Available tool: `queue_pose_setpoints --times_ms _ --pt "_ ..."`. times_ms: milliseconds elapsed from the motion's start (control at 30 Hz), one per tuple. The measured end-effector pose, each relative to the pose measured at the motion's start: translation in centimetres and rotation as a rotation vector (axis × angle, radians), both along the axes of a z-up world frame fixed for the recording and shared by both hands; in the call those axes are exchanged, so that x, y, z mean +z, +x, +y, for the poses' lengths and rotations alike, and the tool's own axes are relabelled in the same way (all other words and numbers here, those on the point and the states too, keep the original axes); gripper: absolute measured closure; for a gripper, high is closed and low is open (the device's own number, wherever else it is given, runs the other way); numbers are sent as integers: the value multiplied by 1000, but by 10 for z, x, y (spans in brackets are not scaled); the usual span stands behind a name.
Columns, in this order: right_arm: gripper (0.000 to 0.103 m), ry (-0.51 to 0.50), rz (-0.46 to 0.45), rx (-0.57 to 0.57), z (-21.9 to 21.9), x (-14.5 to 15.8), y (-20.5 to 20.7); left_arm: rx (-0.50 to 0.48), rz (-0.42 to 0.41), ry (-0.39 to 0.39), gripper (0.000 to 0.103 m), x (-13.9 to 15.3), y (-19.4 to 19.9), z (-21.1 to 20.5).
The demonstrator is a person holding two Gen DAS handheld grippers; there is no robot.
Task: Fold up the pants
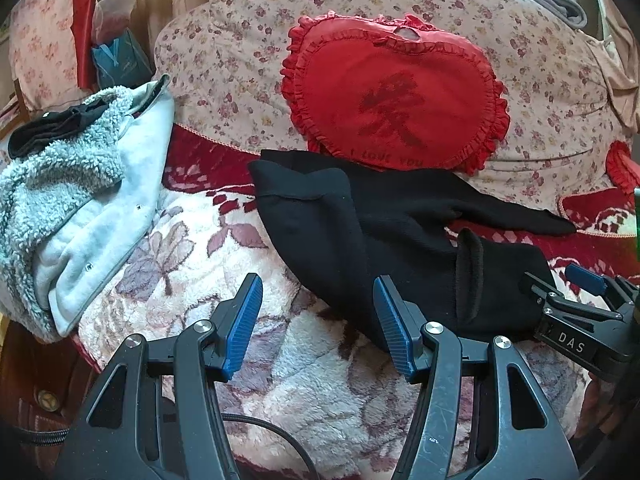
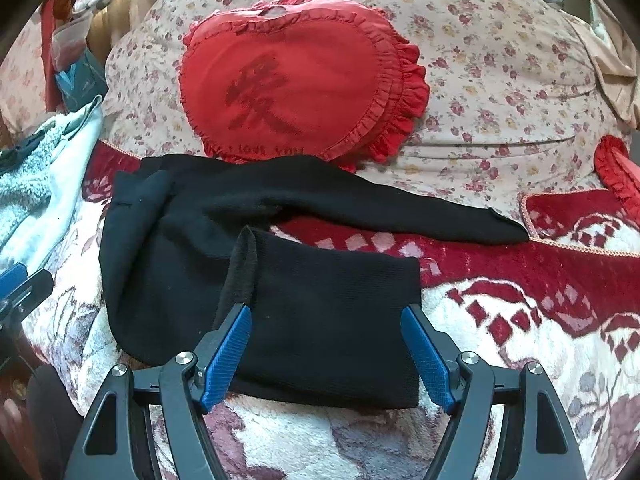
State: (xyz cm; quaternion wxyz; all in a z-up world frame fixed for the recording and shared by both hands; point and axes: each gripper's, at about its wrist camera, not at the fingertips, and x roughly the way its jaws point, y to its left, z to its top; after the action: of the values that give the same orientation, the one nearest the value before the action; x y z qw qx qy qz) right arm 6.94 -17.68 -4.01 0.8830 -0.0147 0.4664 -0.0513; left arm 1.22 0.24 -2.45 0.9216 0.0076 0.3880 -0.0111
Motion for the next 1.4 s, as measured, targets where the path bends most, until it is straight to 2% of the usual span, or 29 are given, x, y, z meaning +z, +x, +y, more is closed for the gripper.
queue_pose_setpoints --times_ms 1000,1100,1300,1400 --pt "27 -3 19 79 30 -6 19 30 31 -17 45 -12 12 16" --pt "27 39 8 124 39 -4 26 46 32 -14 45 -12 12 27" --pt "27 293 28 215 59 -15 66 119 18 -11 45 -9 10 64" --pt "27 340 42 253 80 -25 89 164 6 -12 45 -6 10 85"
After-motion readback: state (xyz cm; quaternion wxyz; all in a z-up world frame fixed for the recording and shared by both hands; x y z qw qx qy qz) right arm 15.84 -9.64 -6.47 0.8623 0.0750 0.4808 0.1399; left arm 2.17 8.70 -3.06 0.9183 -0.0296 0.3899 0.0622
